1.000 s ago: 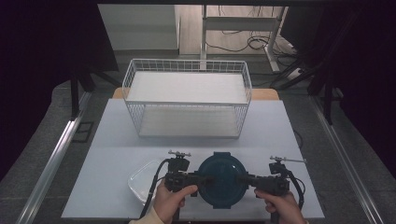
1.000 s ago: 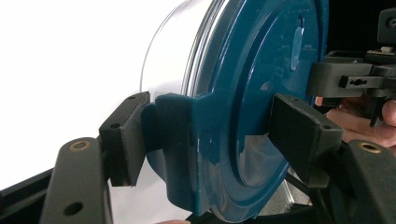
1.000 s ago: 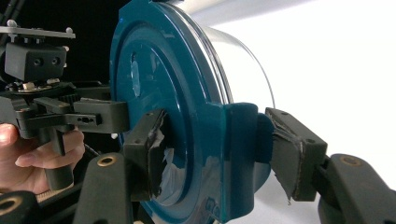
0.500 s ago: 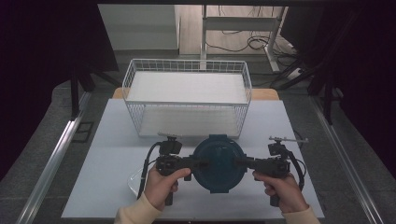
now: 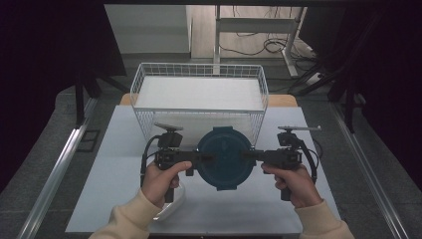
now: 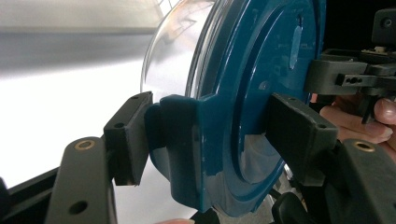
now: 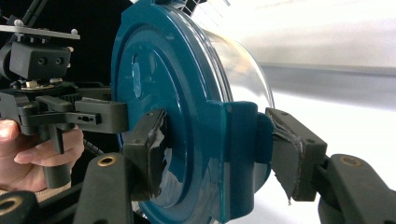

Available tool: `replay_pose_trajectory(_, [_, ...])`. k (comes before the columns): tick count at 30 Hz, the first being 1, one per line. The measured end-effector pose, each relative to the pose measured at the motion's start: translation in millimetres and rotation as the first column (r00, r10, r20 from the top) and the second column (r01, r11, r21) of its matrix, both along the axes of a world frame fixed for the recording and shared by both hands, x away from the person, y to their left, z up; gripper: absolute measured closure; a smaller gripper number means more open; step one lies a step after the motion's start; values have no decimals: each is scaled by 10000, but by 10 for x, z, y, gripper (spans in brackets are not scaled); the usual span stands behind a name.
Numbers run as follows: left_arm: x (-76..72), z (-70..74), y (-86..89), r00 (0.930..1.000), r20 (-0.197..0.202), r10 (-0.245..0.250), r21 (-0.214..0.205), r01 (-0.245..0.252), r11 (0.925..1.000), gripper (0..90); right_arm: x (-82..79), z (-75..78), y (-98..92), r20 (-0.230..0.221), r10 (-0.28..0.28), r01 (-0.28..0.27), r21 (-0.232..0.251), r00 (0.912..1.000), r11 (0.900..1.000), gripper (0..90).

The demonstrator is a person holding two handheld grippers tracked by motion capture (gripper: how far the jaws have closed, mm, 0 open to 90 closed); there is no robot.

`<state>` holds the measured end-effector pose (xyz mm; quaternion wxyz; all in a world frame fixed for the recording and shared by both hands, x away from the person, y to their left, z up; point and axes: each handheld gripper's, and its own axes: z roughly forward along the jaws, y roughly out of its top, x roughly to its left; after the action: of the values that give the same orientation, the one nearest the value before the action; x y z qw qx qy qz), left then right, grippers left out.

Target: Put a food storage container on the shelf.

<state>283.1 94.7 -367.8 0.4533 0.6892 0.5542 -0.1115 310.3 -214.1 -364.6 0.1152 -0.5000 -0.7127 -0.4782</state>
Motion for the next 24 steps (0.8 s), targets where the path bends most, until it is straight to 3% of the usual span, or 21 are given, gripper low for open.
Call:
replay_pose_trajectory(7, [88, 206, 154, 9998, 196, 29, 91, -31, 10000, 341, 131, 202, 168, 152, 145, -146, 90, 9998, 9999, 407])
replay_pose_trajectory(14, [202, 394, 353, 9995, 317, 63, -112, -59, 9999, 341, 235, 424, 346, 364, 199, -197, -62, 9991, 9998, 407])
replay_pose_trajectory(17, [284, 469, 434, 9994, 333, -35, -136, 39, 9999, 341, 318, 542, 443, 480, 203, -196, -149, 9986, 9997, 408])
replay_pose_trajectory(24, [499, 618, 523, 9989, 434, -188, -77, 191, 9998, 342, 471, 664, 515, 586, 189, -180, -149, 9981, 9997, 408])
